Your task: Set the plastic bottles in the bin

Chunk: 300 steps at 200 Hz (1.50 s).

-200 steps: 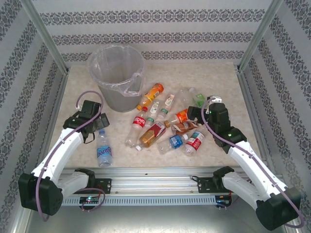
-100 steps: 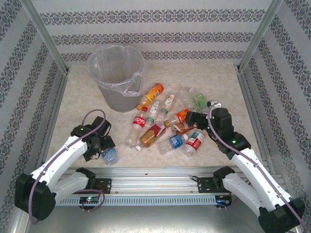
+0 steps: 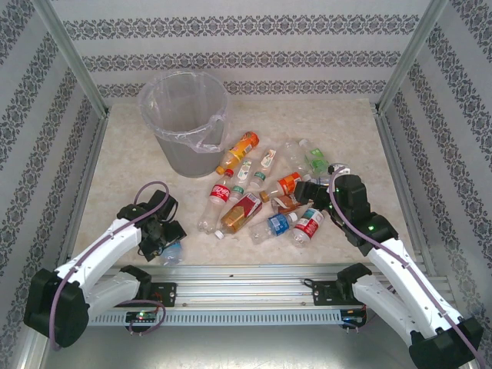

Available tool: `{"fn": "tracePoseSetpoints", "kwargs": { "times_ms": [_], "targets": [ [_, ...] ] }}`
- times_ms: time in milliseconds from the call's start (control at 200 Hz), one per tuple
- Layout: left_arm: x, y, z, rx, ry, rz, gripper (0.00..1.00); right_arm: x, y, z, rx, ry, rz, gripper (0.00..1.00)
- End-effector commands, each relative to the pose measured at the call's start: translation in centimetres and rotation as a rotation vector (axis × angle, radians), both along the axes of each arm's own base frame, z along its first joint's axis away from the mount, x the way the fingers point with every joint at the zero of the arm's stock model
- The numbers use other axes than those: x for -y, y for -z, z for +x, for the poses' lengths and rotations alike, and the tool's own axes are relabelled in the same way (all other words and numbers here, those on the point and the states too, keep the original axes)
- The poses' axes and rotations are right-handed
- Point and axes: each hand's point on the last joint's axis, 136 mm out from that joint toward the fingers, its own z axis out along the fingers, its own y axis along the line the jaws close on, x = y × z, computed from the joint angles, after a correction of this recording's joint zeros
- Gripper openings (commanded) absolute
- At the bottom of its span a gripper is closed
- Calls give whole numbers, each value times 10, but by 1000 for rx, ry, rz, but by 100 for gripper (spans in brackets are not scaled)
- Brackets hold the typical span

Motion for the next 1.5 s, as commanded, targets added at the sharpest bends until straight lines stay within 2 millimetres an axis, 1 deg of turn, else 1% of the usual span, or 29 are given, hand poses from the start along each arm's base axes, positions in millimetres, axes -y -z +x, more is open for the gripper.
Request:
{"fn": "tracePoseSetpoints", "kwargs": {
  "times_ms": [0,115,195,290,420,490,610,684,794,944,1089,1154,1264,1349,1364,1454,1494],
  "targets": [
    [7,5,3,-1,12,-19,86,-1,6,-5,-14,-1,-4,98],
    [9,8,6,3,20,-25,86,0,6,-4,-14,3,-9,98],
    [10,9,8,8,31,-30,84,1,7,-4,-14,6,-11,98],
    [13,9,11,20,47,-39,85,1,6,-4,-13,8,-13,98],
    [14,6,16,39,68,-38,79,2,6,-4,-10,8,-20,98],
    [14,2,20,52,81,-31,73,2,4,-5,-3,2,-23,98],
    [10,-6,26,68,107,1,66,0,0,-5,16,-10,-15,98],
    [10,-13,30,83,120,12,66,-4,-5,-7,31,-36,-3,98],
    [11,-31,40,129,144,20,65,-11,-20,-8,76,-81,14,98],
    [13,-63,57,222,183,27,63,-30,-49,-6,170,-184,69,98],
    [16,-93,69,327,217,15,62,-41,-75,1,235,-228,104,98],
    [12,-107,71,345,235,45,61,-45,-84,5,252,-243,102,98],
    [10,-140,80,423,279,74,60,-48,-92,11,242,-256,76,98],
    [12,-162,90,463,322,86,61,-50,-93,14,224,-259,72,98],
    [13,-169,92,475,330,86,61,-50,-92,15,217,-257,72,98],
    [14,-189,103,489,363,109,60,-51,-91,19,192,-256,61,98],
    [18,-195,109,504,377,103,60,-52,-91,20,197,-262,59,98]
  ]
}}
